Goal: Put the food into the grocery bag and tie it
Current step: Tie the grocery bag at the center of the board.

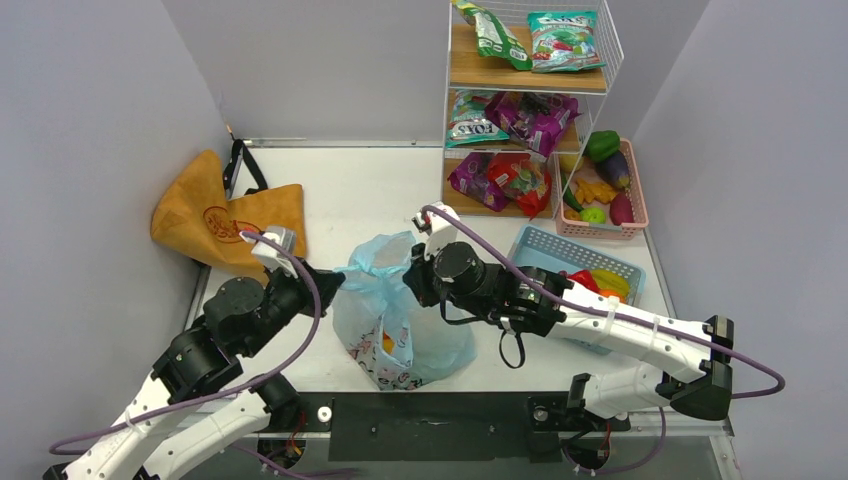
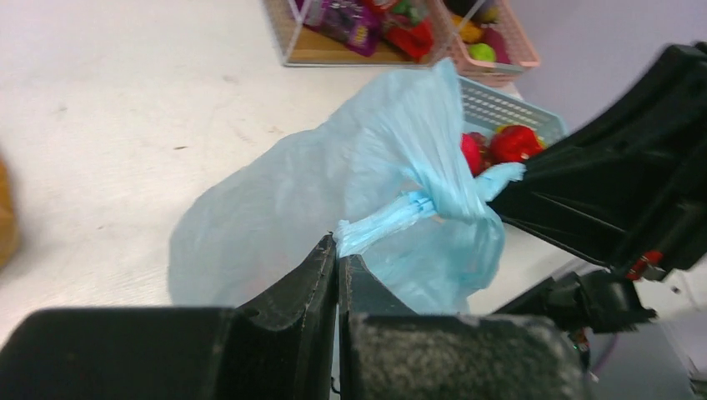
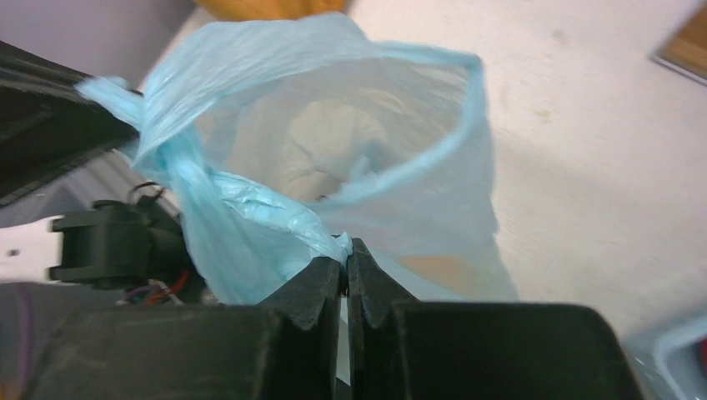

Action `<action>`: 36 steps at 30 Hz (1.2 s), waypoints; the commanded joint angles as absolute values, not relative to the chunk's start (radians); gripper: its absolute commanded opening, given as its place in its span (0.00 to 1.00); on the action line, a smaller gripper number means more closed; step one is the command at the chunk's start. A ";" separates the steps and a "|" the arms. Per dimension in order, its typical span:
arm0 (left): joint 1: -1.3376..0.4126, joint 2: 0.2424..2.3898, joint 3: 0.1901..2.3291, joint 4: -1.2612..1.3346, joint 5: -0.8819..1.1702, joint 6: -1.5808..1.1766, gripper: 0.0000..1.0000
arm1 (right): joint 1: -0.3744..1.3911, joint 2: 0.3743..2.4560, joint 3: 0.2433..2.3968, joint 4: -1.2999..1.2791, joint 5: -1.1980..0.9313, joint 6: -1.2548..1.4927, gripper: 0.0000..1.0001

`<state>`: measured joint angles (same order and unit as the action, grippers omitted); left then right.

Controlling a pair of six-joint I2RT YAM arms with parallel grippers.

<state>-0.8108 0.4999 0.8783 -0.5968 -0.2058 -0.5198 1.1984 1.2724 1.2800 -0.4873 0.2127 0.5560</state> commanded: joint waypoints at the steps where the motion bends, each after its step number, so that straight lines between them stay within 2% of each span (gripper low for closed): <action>1: -0.815 0.539 0.963 -0.686 -0.460 -0.541 0.00 | 1.203 1.258 1.315 -0.686 0.524 0.515 0.00; 6: -0.814 0.558 0.935 -0.666 -0.601 -0.506 0.00 | 1.176 1.235 1.236 -0.827 0.732 0.556 0.00; 13: -0.799 0.601 0.870 -0.638 -0.683 -0.493 0.00 | 1.050 1.214 1.102 -0.903 0.731 0.639 0.00; 20: -0.718 0.725 0.841 -0.617 -0.636 -0.491 0.00 | 0.972 1.226 1.013 -0.893 0.654 0.677 0.00; 24: -0.625 0.763 0.849 -0.611 -0.503 -0.476 0.00 | 0.946 1.237 0.998 -0.879 0.621 0.669 0.00; 28: -0.602 0.815 0.996 -0.648 -0.390 -0.426 0.00 | 0.953 1.219 1.149 -0.877 0.608 0.593 0.00; 36: -0.602 0.951 1.451 -0.694 -0.250 -0.356 0.00 | 1.091 1.334 1.682 -0.847 0.554 0.373 0.00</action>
<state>-0.6193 0.9203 1.2579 -0.6754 -0.2558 -0.4267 1.0233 1.2781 1.4765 -0.7784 0.4706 0.5297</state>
